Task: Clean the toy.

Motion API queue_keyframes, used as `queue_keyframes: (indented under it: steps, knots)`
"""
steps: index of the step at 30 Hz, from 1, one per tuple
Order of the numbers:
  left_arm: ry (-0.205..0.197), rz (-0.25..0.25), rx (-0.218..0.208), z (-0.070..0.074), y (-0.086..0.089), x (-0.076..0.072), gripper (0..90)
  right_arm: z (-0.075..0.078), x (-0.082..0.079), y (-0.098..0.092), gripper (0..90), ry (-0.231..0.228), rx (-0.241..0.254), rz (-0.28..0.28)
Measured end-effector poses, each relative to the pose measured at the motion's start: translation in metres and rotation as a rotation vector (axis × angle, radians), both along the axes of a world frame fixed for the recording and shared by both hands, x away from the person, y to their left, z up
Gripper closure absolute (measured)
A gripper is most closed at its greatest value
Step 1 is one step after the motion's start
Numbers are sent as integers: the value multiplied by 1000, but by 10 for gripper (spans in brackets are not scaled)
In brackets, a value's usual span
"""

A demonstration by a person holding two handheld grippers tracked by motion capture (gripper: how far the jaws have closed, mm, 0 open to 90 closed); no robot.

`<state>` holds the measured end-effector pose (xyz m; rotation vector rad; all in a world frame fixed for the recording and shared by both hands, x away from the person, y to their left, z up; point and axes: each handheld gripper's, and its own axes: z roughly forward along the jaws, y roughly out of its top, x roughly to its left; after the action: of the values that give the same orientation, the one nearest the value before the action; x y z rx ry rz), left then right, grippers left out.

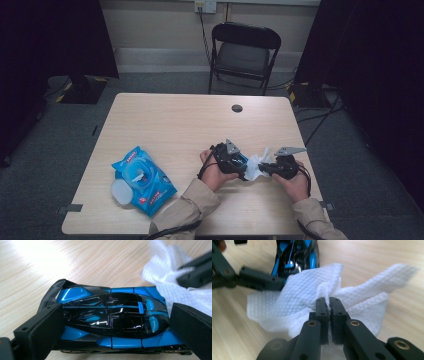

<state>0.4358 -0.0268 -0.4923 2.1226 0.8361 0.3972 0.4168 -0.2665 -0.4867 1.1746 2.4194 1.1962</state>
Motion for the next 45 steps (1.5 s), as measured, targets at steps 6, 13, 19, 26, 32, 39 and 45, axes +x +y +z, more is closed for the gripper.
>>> queue_keyframes:
  steps: [6, 13, 19, 26, 32, 39, 45]
  knots:
    - [-5, -4, -3, 0, 0, 0, 0, 20, 16, -5, 867, -26, 36, -51]
    - [-5, -9, 1, 0, 1, 0, 0, 30, 43, 3, 867, -49, 48, -109]
    - [-6, -10, -2, -1, 1, 0, 0, 20, 64, 25, 865, -45, 7, -138]
    - [-8, -9, -9, -1, 1, 0, 0, 1, 79, 54, 860, 5, -24, -118]
    - [-17, -8, -24, -3, 2, -2, 0, -10, 87, 76, 855, 29, -40, -96]
    - [-18, -8, -22, -3, 3, -1, 0, -10, 93, 90, 862, 23, -48, -50]
    - [-19, -8, -23, -3, 3, -1, 0, -12, 93, 87, 866, 17, -30, -32]
